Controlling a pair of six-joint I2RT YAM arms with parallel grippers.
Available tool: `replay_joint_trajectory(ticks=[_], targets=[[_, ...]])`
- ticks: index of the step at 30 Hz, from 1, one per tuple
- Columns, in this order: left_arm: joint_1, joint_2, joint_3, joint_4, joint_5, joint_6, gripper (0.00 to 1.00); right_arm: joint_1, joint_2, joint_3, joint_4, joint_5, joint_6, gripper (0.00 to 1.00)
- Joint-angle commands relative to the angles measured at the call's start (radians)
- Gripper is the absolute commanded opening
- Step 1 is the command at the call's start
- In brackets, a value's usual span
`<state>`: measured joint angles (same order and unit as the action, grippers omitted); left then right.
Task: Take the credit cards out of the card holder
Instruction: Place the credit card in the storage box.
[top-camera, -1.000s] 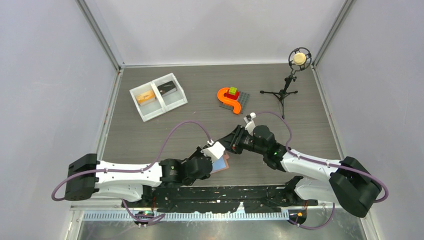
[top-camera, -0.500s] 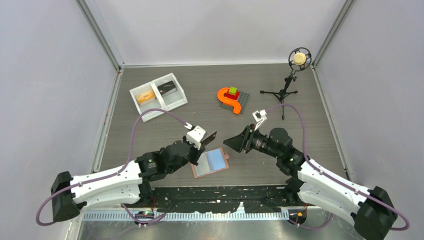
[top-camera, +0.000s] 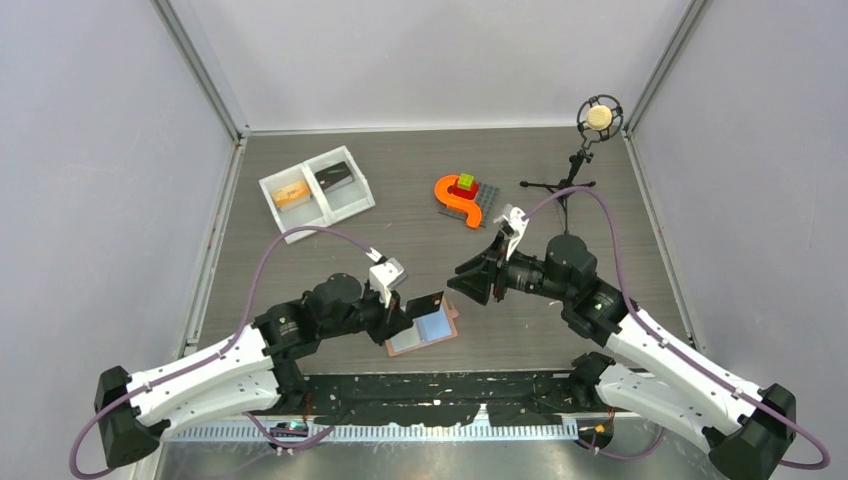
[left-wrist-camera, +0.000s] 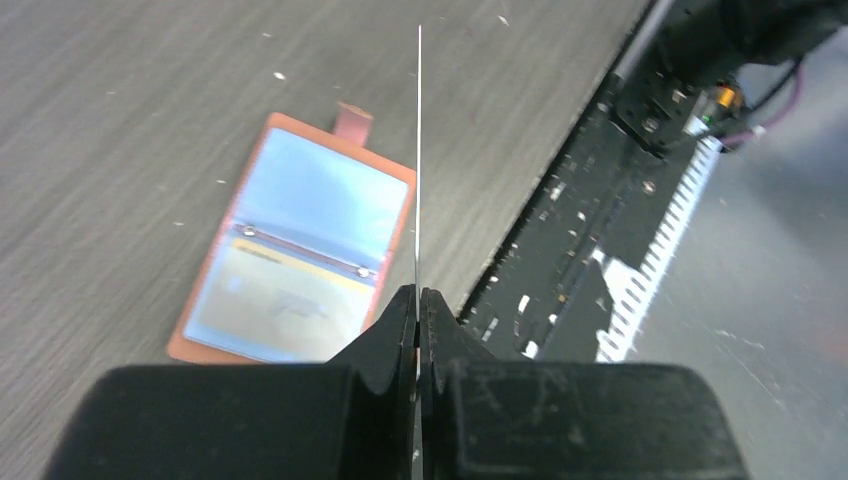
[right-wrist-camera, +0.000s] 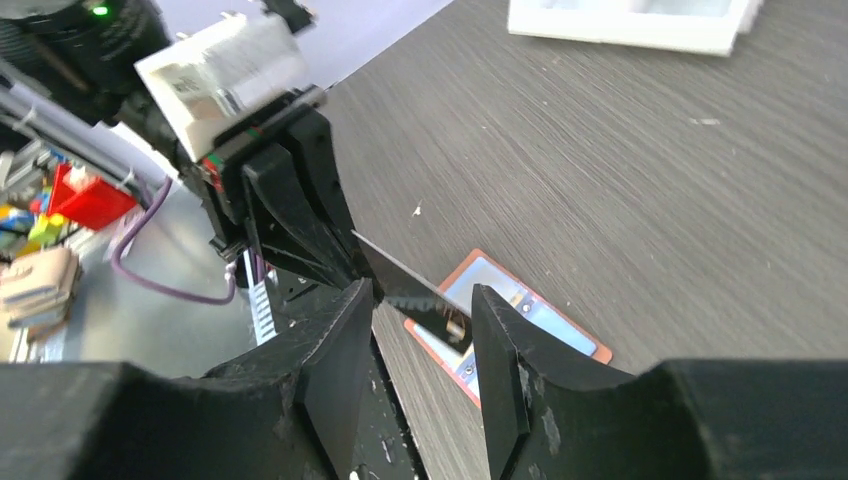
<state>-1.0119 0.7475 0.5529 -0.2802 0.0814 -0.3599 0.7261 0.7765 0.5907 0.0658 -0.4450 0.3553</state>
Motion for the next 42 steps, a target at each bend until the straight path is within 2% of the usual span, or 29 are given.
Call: replay_joint_trajectory(ticks=[1,7,17,30,32,33,34,35,36,39,40,42], targets=[[0.009,0.01,0.061,-0.043,0.196,-0.011,0.0,-0.004,0.065,0.139,-0.137,-0.174,-0.196,0.48],[0.016,0.027,0.055,-0.017,0.285,-0.031,0.0,0.004,0.212,0.175,-0.137,-0.393,-0.188,0.47],[0.029,0.081,0.063,0.022,0.391,-0.056,0.0,0.059,0.293,0.098,0.066,-0.405,-0.084,0.44],[0.054,0.102,0.063,0.041,0.444,-0.065,0.0,0.141,0.384,0.102,0.093,-0.382,-0.074,0.39],[0.061,0.104,0.063,0.044,0.449,-0.067,0.0,0.143,0.388,0.101,0.1,-0.382,-0.069,0.33],[0.063,0.104,0.063,0.046,0.454,-0.069,0.0,0.143,0.389,0.1,0.102,-0.383,-0.066,0.22],[0.067,0.105,0.064,0.047,0.455,-0.072,0.0,0.144,0.39,0.1,0.11,-0.382,-0.062,0.15],[0.071,0.102,0.064,0.046,0.452,-0.075,0.04,0.144,0.389,0.095,0.117,-0.372,-0.047,0.08],[0.078,0.096,0.064,0.044,0.444,-0.079,0.09,0.144,0.382,0.09,0.146,-0.365,-0.034,0.07],[0.121,0.056,0.053,0.034,0.427,-0.087,0.36,0.134,0.357,0.054,0.238,-0.293,0.096,0.05],[0.146,0.036,0.049,0.033,0.434,-0.091,0.41,0.132,0.336,0.041,0.278,-0.264,0.126,0.05],[0.196,0.001,0.046,0.034,0.448,-0.101,0.47,0.129,0.293,0.023,0.303,-0.109,0.251,0.05]])
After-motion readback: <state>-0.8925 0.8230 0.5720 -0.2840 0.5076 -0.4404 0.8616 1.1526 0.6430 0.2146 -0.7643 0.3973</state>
